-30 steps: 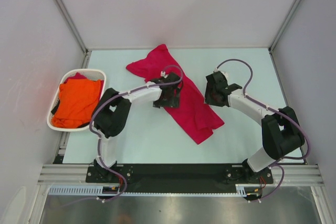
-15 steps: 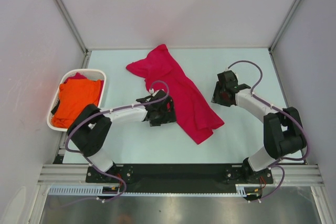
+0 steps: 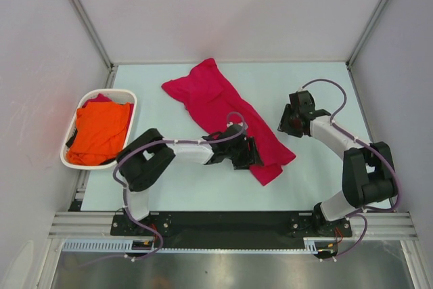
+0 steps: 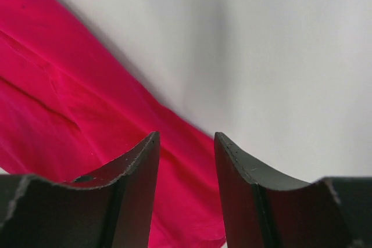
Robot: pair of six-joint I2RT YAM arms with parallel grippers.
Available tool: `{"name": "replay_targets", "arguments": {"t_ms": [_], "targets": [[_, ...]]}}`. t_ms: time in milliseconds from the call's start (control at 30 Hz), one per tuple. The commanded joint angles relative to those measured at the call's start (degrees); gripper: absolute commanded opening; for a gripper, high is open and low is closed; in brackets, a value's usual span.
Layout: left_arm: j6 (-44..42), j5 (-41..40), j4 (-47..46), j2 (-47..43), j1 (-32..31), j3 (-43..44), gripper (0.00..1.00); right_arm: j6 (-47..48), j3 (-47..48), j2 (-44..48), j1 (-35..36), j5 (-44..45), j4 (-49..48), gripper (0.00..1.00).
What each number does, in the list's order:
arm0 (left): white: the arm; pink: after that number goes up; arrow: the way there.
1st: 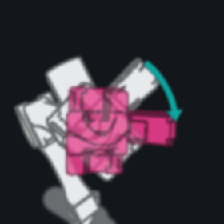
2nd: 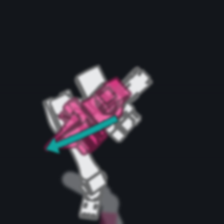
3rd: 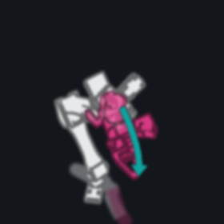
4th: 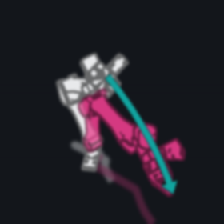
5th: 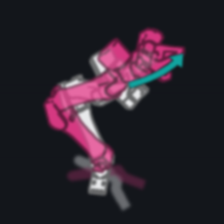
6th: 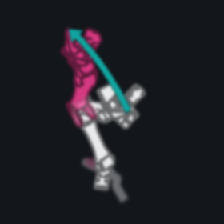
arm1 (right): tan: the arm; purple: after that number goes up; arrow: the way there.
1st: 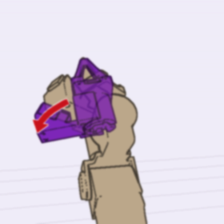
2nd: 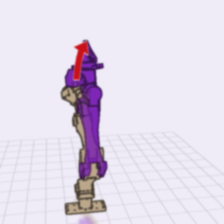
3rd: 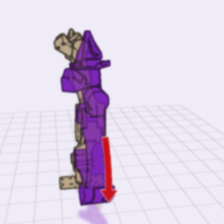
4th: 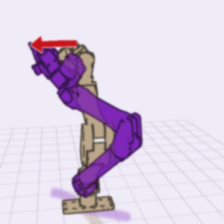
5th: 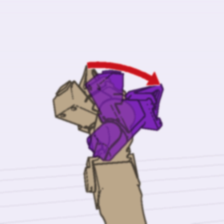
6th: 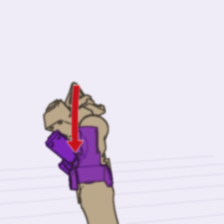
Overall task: Fold and stack the t-shirts
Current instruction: Rotate the tshirt 90 degrees
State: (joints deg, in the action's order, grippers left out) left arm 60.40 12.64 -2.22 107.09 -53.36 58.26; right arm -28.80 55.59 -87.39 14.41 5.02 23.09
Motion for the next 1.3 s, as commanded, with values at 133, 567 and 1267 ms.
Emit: {"name": "replay_targets", "arguments": {"t_ms": [133, 567, 1267], "targets": [[0.78, 3.45, 9.06, 5.16, -2.62, -2.18, 0.00, 0.32, -0.40, 2.49, -2.37, -2.47, -2.00, 0.47], [1.12, -6.22, 23.75, -7.59, -2.45, -13.25, 0.00, -0.12, -0.49, 0.38, -2.37, -4.49, -3.05, 0.46], [9.73, -22.56, 53.51, -42.74, -2.45, -24.97, 1.00, -1.09, -0.22, -3.22, -0.35, -7.30, -6.30, 0.46]]}}
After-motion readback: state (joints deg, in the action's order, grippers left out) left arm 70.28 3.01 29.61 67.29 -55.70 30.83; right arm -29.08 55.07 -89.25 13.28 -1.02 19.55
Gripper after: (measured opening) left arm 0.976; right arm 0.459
